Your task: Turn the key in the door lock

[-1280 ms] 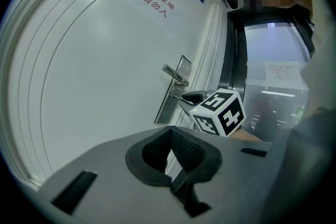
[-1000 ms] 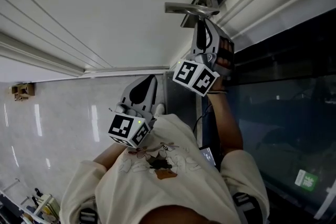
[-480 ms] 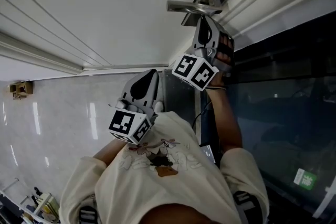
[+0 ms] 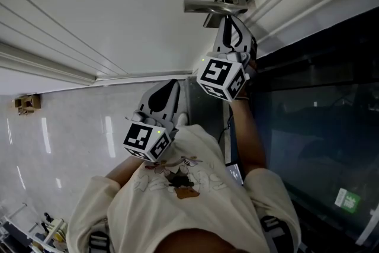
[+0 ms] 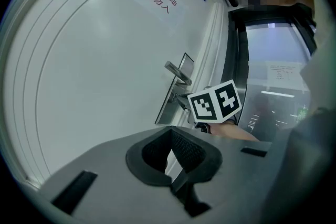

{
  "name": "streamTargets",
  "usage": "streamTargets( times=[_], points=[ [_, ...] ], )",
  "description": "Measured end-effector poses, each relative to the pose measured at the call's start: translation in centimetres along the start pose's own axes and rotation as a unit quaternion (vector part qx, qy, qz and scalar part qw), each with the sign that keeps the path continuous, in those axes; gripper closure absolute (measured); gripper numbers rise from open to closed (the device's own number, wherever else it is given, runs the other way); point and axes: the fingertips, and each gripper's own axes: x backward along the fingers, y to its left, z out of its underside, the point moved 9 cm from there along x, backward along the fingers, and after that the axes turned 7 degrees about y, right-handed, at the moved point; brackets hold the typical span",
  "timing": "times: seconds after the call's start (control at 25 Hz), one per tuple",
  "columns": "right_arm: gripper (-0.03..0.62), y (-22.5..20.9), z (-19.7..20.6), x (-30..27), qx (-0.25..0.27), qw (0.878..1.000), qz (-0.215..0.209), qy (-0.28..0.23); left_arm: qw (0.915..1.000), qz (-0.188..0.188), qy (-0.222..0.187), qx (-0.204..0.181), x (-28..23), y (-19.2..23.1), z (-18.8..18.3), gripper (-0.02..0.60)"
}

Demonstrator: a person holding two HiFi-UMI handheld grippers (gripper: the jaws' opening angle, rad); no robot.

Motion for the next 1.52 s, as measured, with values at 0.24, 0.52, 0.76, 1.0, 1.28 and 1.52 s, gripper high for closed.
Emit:
streamTargets(
  times=[0.24,0.52,0.76,1.0,1.28,1.52],
  points=[
    [0.577,-0.6,0.2,0.0,-0.121,0.992,-0.04,-0.022,0.9999,0.004,0.014,-0.008,0.1,-0.3,0.2,0.58],
    [0.576,-1.6,1.2,-0.2,-0.287,0.952,-0.103,-0.034,0.9994,0.011,0.029,-0.017,-0.2,-1.2,0.7,0.58],
    [0.572,-2.4,2.1,-0.5,-0.433,0.886,-0.162,-0.045,0.9992,0.007,0.033,-0.021,-0.1,-1.7,0.8,0.58],
    [0.571,-2.5,2.6,-0.6,-0.489,0.851,-0.184,-0.051,0.9992,0.002,0.035,-0.017,0.1,-2.0,1.1,0.58],
    [0.568,-2.7,3.2,-0.9,-0.562,0.796,-0.217,-0.055,0.9992,0.002,0.033,-0.024,-0.1,-2.5,1.0,0.581],
    [0.568,-2.7,3.9,-1.3,-0.632,0.733,-0.247,-0.055,0.9991,0.005,0.034,-0.027,-0.4,-2.7,1.2,0.58]
  ],
)
